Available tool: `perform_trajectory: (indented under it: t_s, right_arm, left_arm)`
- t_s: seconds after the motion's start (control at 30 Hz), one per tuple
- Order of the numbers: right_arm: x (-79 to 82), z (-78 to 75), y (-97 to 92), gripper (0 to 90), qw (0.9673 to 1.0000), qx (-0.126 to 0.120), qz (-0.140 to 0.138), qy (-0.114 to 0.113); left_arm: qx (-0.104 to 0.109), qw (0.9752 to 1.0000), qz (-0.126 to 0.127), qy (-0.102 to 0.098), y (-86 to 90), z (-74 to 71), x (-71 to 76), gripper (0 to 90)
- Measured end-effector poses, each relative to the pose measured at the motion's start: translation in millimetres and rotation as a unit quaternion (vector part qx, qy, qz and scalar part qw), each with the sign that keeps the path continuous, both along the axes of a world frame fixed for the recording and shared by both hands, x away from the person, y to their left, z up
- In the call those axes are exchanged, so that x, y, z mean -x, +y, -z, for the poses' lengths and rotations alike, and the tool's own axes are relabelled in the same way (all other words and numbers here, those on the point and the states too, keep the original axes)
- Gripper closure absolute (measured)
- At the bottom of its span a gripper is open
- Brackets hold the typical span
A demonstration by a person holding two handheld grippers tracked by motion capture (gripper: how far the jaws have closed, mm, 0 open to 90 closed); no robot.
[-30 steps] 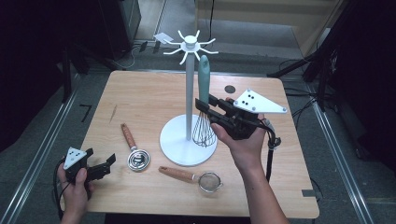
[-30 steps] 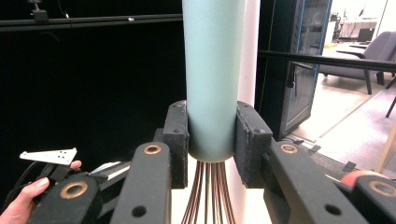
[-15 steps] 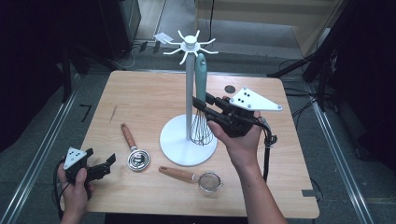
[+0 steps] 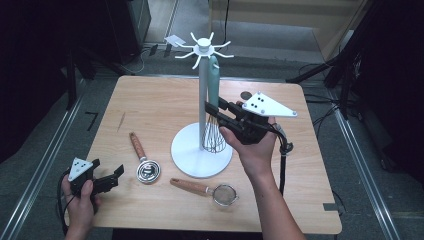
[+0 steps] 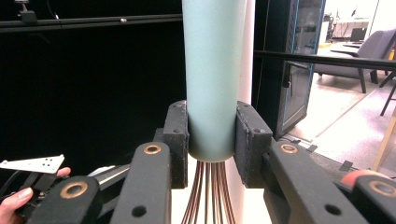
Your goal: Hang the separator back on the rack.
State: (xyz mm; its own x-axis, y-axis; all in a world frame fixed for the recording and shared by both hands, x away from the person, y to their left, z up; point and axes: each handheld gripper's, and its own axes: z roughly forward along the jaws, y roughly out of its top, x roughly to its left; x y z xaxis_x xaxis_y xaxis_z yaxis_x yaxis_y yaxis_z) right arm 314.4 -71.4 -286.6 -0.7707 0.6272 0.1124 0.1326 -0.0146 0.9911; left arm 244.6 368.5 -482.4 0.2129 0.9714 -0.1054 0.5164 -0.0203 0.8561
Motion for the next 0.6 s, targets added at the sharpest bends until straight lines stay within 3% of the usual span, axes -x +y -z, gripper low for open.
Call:
perform_trajectory:
  t_s: [0.6]
  right_arm:
    - [-3.5,2.0,4.1,70.8,1.0000,-0.008,0.002,-0.004]
  left_arm:
    - [0.000,1.0000,-0.001,0.000,-0.1,0.0,-0.1,6.6]
